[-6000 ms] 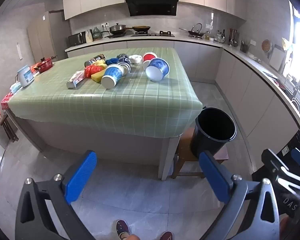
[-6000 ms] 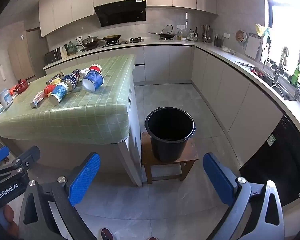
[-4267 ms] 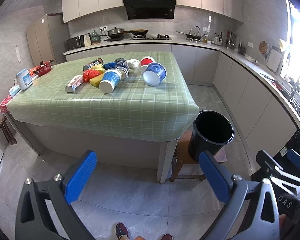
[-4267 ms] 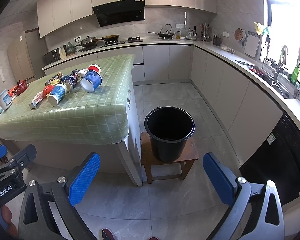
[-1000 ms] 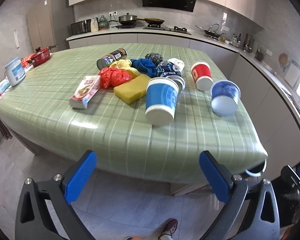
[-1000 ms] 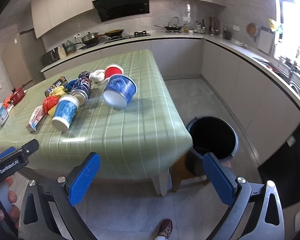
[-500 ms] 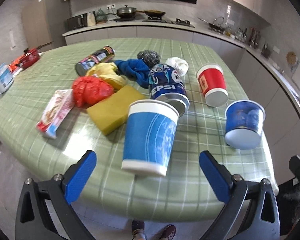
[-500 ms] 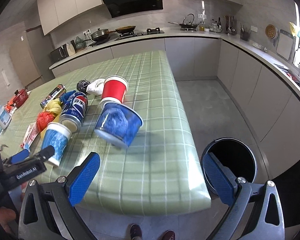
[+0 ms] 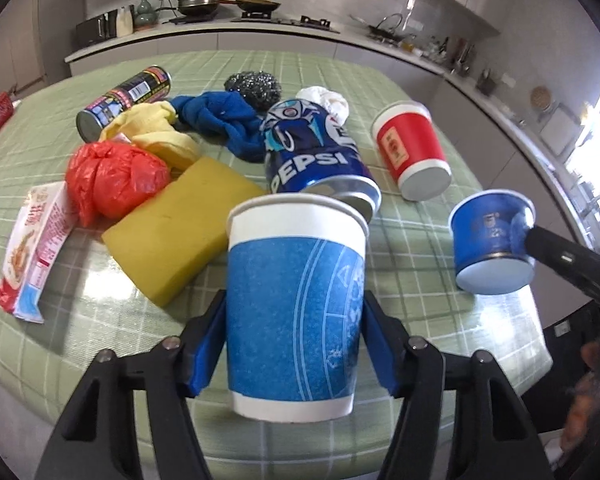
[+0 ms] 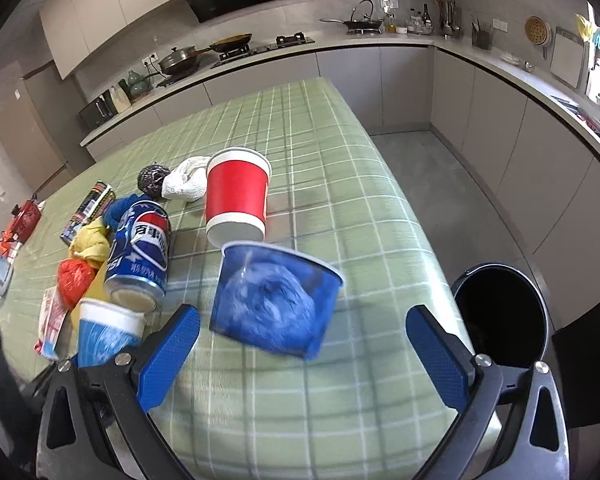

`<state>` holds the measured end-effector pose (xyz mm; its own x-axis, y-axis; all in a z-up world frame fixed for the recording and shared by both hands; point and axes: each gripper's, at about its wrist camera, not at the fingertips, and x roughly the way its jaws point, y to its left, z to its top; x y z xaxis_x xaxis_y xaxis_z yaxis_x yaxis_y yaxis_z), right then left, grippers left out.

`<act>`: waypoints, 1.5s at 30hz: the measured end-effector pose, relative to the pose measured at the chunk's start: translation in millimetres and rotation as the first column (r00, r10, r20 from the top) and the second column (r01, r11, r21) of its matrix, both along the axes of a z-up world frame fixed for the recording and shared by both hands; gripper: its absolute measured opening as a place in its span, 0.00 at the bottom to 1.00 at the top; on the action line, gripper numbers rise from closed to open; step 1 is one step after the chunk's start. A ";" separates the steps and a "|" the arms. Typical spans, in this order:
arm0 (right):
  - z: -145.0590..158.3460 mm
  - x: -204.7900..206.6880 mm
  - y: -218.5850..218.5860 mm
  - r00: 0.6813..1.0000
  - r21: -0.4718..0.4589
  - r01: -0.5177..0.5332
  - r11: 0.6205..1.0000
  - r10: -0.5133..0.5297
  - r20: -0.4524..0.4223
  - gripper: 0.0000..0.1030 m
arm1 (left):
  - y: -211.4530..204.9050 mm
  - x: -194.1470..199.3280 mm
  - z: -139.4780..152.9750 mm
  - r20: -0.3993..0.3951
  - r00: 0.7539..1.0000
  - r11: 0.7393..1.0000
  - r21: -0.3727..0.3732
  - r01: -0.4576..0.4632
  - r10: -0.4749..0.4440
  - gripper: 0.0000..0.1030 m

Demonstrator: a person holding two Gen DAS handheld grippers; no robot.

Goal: Collect trash
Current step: 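Grasp the blue-and-white cup with the right tool while the left holds its cup, then carry both cups over the black bin and open both tools to drop them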

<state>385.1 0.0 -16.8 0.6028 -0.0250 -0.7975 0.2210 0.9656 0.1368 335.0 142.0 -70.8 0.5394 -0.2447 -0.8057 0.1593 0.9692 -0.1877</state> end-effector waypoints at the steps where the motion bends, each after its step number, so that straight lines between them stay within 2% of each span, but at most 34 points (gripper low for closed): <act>1: -2.6 4.5 0.7 1.000 0.003 0.005 1.000 -0.005 -0.006 1.00 | 3.0 -1.4 0.5 0.003 1.000 1.000 -0.011 0.006 -0.006 0.60; 11: -35.0 38.3 -1.3 0.995 0.071 0.055 0.996 -0.049 -0.085 1.00 | 3.3 4.0 3.2 0.012 0.999 0.999 -0.004 0.051 -0.051 0.59; 12: -36.4 38.1 -1.3 0.996 0.076 0.055 0.996 -0.049 -0.080 0.94 | 3.2 6.1 2.7 0.007 0.998 0.999 -0.005 0.054 -0.054 0.59; 13: -37.5 38.7 -0.7 0.996 0.079 0.048 0.996 -0.042 -0.080 0.82 | 3.4 7.0 2.4 0.006 0.998 0.998 -0.005 0.055 -0.055 0.59; 14: -39.2 39.5 -0.2 0.996 0.092 0.035 0.995 -0.027 -0.083 0.76 | 3.6 7.9 2.4 0.007 0.999 0.999 -0.006 0.054 -0.054 0.59; 19: -37.7 35.2 0.9 0.998 0.082 0.013 0.997 -0.009 -0.058 0.76 | 3.0 8.2 3.0 0.016 0.998 0.999 -0.010 0.054 -0.054 0.57; 26: -17.7 18.8 4.1 1.000 0.026 -0.027 0.999 0.027 0.004 0.76 | 3.1 1.3 15.8 0.053 0.998 0.999 -0.028 0.040 -0.038 0.56; 32: -8.2 -1.0 -4.8 1.000 0.020 -0.019 1.000 0.018 0.024 0.76 | -9.4 -4.2 29.9 0.077 0.994 0.996 -0.033 0.080 -0.077 0.56; 39: 2.0 -30.3 -40.8 0.995 0.007 0.088 0.996 -0.088 0.039 0.76 | -38.0 -0.5 35.8 0.096 0.982 0.984 -0.058 0.171 -0.165 0.56; 45: 10.5 -64.3 -79.3 0.976 -0.008 0.214 0.977 -0.214 0.050 0.76 | -75.7 0.4 39.5 0.112 0.954 0.955 -0.074 0.288 -0.279 0.56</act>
